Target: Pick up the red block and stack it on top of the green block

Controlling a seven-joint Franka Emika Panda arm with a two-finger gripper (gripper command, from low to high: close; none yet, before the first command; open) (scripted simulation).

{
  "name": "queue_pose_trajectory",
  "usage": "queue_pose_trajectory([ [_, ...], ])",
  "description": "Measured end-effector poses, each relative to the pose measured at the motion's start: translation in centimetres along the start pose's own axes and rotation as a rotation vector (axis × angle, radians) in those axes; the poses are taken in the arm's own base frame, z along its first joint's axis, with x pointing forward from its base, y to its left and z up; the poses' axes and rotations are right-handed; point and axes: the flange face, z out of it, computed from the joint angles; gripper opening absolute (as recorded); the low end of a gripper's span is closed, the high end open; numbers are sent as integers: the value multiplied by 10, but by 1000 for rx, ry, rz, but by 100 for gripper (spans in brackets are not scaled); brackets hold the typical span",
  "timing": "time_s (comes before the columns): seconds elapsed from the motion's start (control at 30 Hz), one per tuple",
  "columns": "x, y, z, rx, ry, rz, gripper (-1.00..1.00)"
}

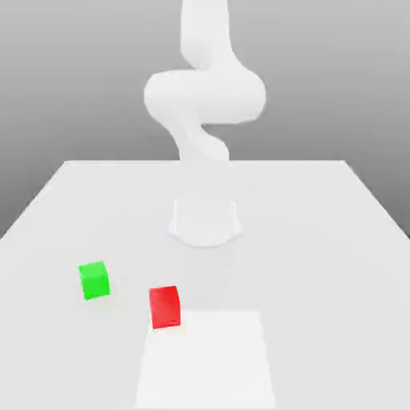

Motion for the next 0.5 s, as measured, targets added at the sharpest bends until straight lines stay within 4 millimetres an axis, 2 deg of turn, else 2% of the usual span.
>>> queue_pose_trajectory([
  [0.13, -19, 35, 98, -149, -44, 217, 0],
  [0.27, -42, 91, 181, -300, -72, 446, 0],
  [0.4, -74, 165, 247, -462, -86, 700, 0],
  [0.5, -106, 226, 281, -589, -84, 899, 0],
])
